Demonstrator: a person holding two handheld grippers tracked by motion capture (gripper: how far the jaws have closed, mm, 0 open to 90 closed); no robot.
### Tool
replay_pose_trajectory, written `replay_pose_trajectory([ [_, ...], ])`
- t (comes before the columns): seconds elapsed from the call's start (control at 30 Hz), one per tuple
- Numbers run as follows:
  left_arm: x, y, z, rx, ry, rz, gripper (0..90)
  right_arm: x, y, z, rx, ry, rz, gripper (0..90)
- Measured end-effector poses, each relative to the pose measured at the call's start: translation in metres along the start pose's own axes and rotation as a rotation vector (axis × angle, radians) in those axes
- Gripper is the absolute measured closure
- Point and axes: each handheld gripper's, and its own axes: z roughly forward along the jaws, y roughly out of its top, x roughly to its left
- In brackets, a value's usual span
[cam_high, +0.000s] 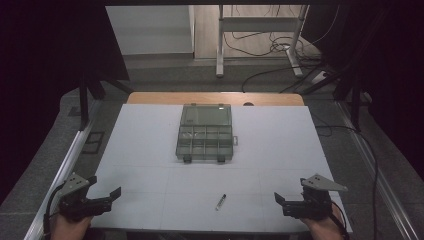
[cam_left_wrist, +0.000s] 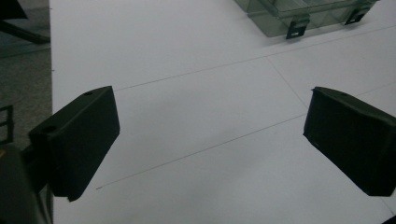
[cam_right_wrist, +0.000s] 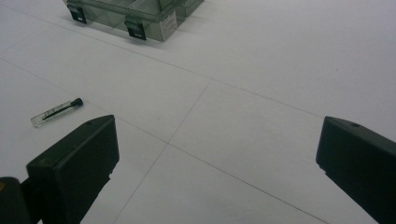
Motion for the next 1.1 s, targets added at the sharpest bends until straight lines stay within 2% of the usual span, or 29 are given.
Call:
replay_pose_trajectory([
  [0.17, 0.004, 0.0, 0.001, 0.007, -0.023, -0.026, 7.4, -0.005, 0.0, 0.0, -0.001, 0.0, 0.003, 0.0],
  [0.23, 0.004, 0.0, 0.001, 0.005, -0.028, -0.03, 7.5, -0.006, 0.0, 0.001, 0.007, 0.019, 0.016, 0.0],
  [0.47, 0.003, 0.001, 0.001, 0.013, -0.022, -0.02, 4.6, -0.006, 0.001, 0.003, 0.024, 0.024, 0.008, 0.0],
  [0.63, -0.003, 0.002, 0.002, 0.02, 0.004, 0.029, 3.1, -0.006, 0.001, 0.004, 0.035, 0.03, 0.002, 0.0],
  [0.67, -0.004, 0.003, 0.003, 0.016, -0.002, 0.033, 2.6, -0.006, 0.001, 0.005, 0.039, 0.034, 0.003, 0.0],
  [0.73, -0.005, 0.003, 0.004, 0.012, -0.02, 0.033, 2.2, -0.006, 0.002, 0.006, 0.05, 0.047, 0.005, 0.0],
  [0.9, -0.004, 0.003, 0.004, 0.015, -0.026, 0.028, 2.3, -0.005, 0.003, 0.007, 0.045, 0.053, -0.006, 0.0],
  [1.1, -0.005, 0.003, 0.005, 0.019, -0.023, 0.027, 2.5, 0.0, 0.009, 0.015, 0.041, 0.092, -0.033, 0.0],
])
